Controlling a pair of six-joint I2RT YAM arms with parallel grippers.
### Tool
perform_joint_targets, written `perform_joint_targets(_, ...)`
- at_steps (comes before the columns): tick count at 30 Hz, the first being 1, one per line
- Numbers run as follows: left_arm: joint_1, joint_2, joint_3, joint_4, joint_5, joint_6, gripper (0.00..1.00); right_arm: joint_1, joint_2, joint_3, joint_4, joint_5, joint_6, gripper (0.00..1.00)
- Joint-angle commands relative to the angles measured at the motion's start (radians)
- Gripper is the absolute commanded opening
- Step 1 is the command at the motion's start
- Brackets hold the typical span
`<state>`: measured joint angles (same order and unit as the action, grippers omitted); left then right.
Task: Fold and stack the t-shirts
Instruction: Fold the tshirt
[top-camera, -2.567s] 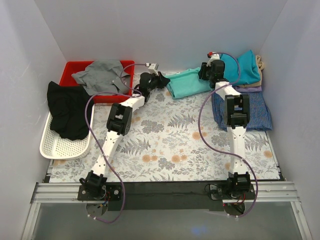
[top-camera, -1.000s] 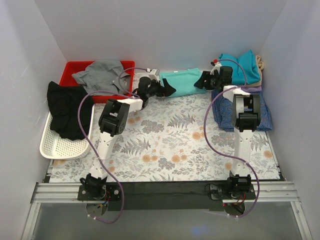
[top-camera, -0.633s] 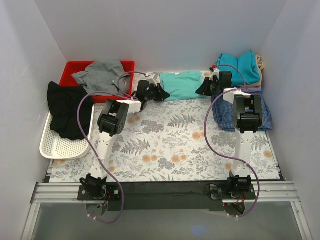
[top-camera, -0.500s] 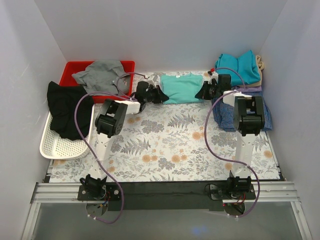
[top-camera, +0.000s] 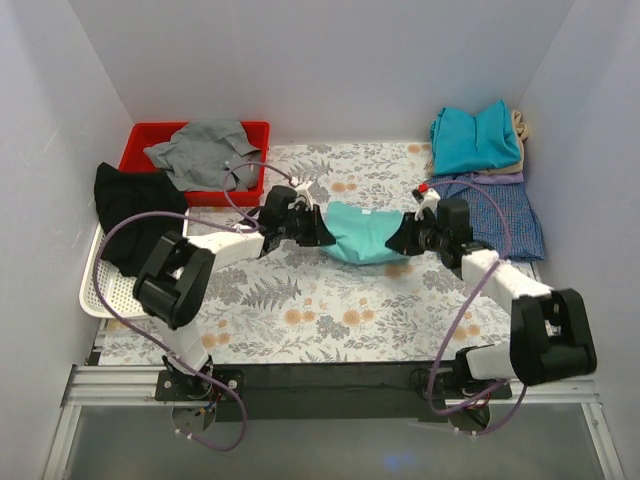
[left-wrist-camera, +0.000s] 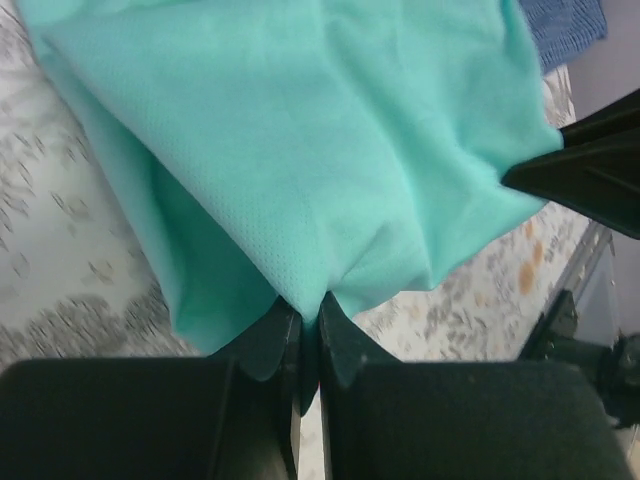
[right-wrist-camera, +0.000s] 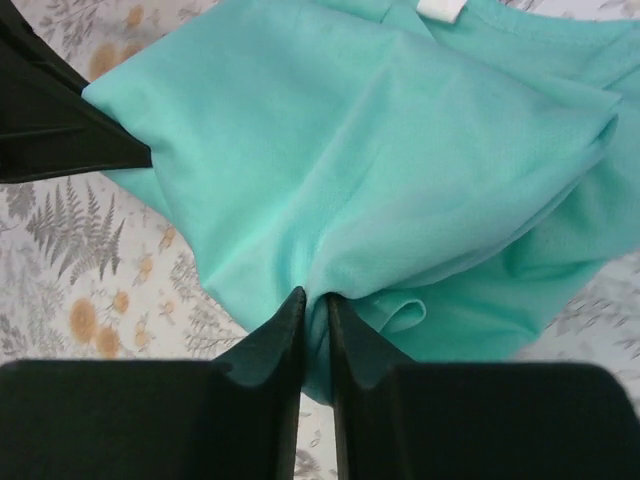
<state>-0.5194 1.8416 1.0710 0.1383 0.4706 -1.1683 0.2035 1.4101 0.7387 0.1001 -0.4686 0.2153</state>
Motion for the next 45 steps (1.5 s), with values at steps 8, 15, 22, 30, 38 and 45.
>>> perform_joint_targets(8, -0.068, -0.407, -0.313, -0.258, -0.061, -0.03, 0.32, 0.137, -0.469, -0.181, -0.297, 0.319, 0.13, 0.58)
perform_joint_targets(15, -0.068, -0.378, -0.204, -0.399, -0.282, 0.055, 0.41, 0.139, -0.458, -0.069, -0.349, 0.542, 0.062, 0.64)
perform_joint_targets(22, -0.056, -0.315, -0.16, -0.292, -0.368, 0.071, 0.47, 0.137, -0.274, -0.061, -0.245, 0.42, 0.082, 0.65)
perform_joint_targets(30, -0.047, -0.229, -0.12, -0.227, -0.253, 0.059, 0.47, 0.139, -0.253, -0.082, -0.204, 0.345, 0.111, 0.65)
perform_joint_targets(38, -0.047, -0.22, -0.16, -0.16, -0.156, 0.035, 0.45, 0.139, -0.229, -0.143, -0.154, 0.305, 0.133, 0.64)
perform_joint_targets(45, -0.048, -0.18, -0.118, -0.147, -0.13, 0.045, 0.38, 0.139, -0.168, -0.134, -0.071, 0.283, 0.121, 0.47)
